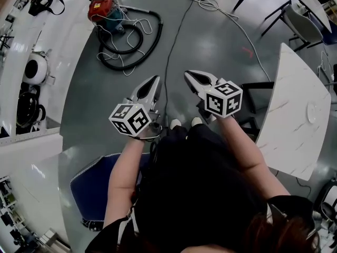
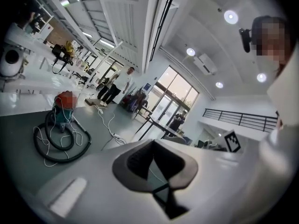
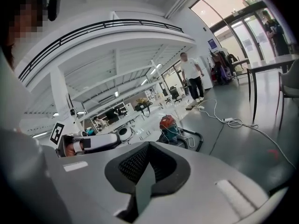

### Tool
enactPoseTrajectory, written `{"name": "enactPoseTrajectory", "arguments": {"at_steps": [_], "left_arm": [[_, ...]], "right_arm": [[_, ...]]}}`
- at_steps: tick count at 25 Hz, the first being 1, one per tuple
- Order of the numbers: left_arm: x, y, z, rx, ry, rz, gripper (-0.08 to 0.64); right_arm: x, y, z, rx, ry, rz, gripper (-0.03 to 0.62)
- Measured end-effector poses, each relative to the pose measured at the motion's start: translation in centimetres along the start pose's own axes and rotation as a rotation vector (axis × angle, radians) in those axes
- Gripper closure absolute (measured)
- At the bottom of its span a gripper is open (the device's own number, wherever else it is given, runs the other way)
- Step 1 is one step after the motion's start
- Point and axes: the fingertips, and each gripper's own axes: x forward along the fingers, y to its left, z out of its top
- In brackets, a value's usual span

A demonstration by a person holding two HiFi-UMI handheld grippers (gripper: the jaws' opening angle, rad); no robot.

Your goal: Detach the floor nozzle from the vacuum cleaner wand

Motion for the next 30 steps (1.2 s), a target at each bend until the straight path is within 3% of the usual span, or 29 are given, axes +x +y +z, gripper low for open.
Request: {"name": "enactPoseTrajectory", "arguments": {"at_steps": [6,14,30], "left_arm": [[-0.5,1.1,-0.4,0.055,0.022,-0.012,0.549],[1.2,3.1,0.1,0.015,0.043,0.009,0.549],[12.9,7.2,4.5,0.018,0.047,0.085,0.551]], "right_arm": [[0.8,0.1,-0.7,0.012,0.007,-0.019,0.598],[2.2,-1.2,0.2,0.009,0.021,-0.037,0.598],[8.2,-12.2,6.7,0.045,0.056,-0.019,0.598]]}}
